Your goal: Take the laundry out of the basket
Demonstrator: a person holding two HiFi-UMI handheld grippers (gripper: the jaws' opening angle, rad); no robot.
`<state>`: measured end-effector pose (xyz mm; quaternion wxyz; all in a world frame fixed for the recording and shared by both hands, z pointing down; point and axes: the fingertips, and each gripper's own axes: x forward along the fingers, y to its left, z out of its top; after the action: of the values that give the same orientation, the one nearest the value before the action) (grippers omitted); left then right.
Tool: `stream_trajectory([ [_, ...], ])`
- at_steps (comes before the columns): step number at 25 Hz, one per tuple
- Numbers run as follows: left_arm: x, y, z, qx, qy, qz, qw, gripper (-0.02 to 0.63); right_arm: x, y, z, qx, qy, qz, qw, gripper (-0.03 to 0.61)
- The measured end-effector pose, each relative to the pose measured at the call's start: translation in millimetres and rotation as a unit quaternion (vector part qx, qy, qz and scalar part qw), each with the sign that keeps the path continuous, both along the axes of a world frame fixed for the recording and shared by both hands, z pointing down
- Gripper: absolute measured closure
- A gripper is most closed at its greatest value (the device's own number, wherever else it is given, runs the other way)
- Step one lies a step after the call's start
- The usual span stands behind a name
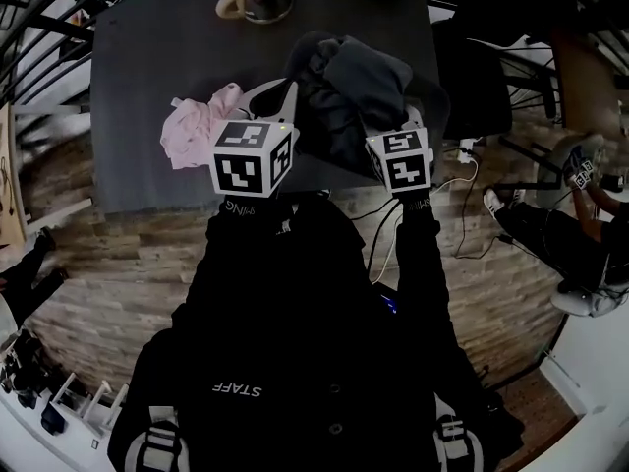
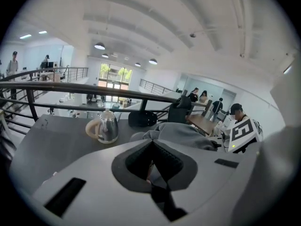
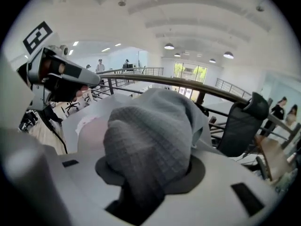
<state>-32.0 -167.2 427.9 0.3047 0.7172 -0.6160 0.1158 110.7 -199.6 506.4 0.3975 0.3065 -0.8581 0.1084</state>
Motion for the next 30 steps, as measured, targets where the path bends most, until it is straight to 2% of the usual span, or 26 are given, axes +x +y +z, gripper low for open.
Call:
stream_trajectory([
  [7, -20.3, 15.7, -46.5, 0.055, -0.001, -0.022, 0.9982, 0.614, -16.5, 7.9, -85.5, 0.084, -0.04, 0.007, 0.996, 0.391],
  [14, -46.8, 35.5, -85.2, 0.094, -0.008, -0.054, 0.9941, 0.614, -51.6, 18.9, -156.7, 0.14, -0.088, -0.016, 0.986, 0.391],
  [22, -92.8, 56.4, -111.3, 0.125, -0.035, -0.106, 0.9859, 0.614, -108.9, 30.1, -201.4, 0.167, -0.136, -0.051, 0.975, 0.391],
  [30, -153.9, 106.9, -121.4, 0.144, -0.06, -0.178, 0.9717, 0.614, -188.2, 67.1, -233.4, 0.183, -0.188, -0.124, 0.957, 0.393],
])
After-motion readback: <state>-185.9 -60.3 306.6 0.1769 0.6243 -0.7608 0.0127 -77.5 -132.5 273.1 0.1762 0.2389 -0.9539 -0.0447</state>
